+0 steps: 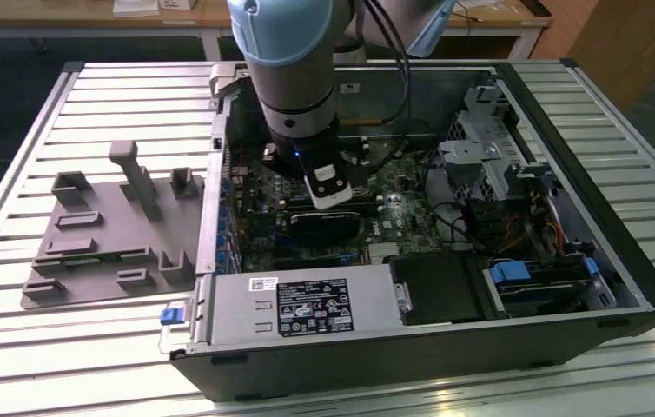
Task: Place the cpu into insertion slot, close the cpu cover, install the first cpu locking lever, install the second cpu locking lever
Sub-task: 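Install the second cpu locking lever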
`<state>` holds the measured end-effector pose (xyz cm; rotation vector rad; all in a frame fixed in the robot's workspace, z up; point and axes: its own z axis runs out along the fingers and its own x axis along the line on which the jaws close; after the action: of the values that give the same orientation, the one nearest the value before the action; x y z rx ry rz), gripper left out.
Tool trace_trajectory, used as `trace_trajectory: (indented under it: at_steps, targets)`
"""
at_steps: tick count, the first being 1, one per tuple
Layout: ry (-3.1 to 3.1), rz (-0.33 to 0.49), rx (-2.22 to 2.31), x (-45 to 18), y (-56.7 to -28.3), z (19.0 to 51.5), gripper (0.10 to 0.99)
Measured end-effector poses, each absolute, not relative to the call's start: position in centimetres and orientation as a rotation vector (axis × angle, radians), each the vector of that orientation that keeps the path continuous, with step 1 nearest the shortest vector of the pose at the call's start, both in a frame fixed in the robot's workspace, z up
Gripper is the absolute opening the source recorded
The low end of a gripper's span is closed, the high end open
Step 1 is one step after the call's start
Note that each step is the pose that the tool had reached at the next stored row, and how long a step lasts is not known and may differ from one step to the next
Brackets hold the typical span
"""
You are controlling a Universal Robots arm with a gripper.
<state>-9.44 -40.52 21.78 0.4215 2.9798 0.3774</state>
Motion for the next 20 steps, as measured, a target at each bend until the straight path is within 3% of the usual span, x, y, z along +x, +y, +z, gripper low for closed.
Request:
trace_trajectory:
  at_steps: [20]
  targets:
    - [2.977, 0.347, 0.435, -6.8, -37.3, 21.7, 0.102]
